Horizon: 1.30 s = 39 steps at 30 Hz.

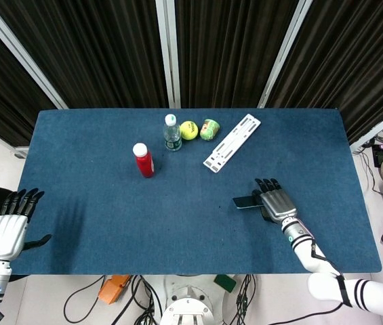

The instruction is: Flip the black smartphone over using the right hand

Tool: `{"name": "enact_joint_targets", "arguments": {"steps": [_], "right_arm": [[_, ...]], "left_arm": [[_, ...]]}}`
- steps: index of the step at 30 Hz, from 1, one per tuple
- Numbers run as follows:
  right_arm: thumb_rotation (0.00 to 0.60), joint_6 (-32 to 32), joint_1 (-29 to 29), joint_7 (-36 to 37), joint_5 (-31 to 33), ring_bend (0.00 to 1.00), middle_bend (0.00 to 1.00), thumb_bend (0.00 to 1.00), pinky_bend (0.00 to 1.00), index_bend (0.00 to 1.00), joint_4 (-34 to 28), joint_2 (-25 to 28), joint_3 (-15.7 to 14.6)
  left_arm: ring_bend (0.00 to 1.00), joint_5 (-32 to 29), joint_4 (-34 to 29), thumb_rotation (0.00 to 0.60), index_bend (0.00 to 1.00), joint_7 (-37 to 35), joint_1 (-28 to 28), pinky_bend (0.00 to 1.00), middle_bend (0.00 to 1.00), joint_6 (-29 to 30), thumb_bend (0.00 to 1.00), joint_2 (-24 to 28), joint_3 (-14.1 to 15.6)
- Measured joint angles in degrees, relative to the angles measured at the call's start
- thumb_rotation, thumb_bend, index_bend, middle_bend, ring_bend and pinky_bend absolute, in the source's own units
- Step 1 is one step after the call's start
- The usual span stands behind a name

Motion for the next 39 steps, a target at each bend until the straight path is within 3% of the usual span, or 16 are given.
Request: {"name": "enact_joint_targets", "arguments": {"steps": [8,17,29,36,39], "right_arm": [[0.6,-2.75,1.54,0.32,3.66,0.0,0.06,0.84,0.0,0.38,-6.19,7.27,-1.36],[0.6,-2.13,5.17,-2.29,5.3,0.0,0.06,0.84,0.0,0.17,-3.64,4.29,-1.75],[0.6,1.03,6.3,-2.35,2.66,0.0,0.06,0.84,0.0,0.1,0.31,1.0,-2.09],[0.6,9.71,2.18,0.44,-3.49,0.0,0.06,0.83,0.0,0.1,-2.64,3.63,-3.09],[0.6,16.06,-1.54,3.48,-8.39,0.0,0.06,0.73,0.0,0.1,-4.78,6.09,-4.14]], "left_arm": [[0.02,-0.05,0.23,0.6,0.09,-0.29,0.06,0.01,0.06,-0.13,0.13,0.0,0.08],[0.02,-0.19,-0.43,0.6,0.09,0.23,0.39,0.01,0.06,0.29,0.13,0.6,0.08],[0.02,-0.13,-0.85,0.6,0.09,0.5,0.34,0.01,0.06,0.3,0.13,0.84,-0.04],[0.02,-0.07,-0.72,0.6,0.09,0.25,0.14,0.01,0.06,0.16,0.13,0.78,-0.2],[0.02,-0.11,-0.66,0.6,0.09,0.15,0.12,0.01,0.06,0.21,0.13,0.72,-0.29]]}}
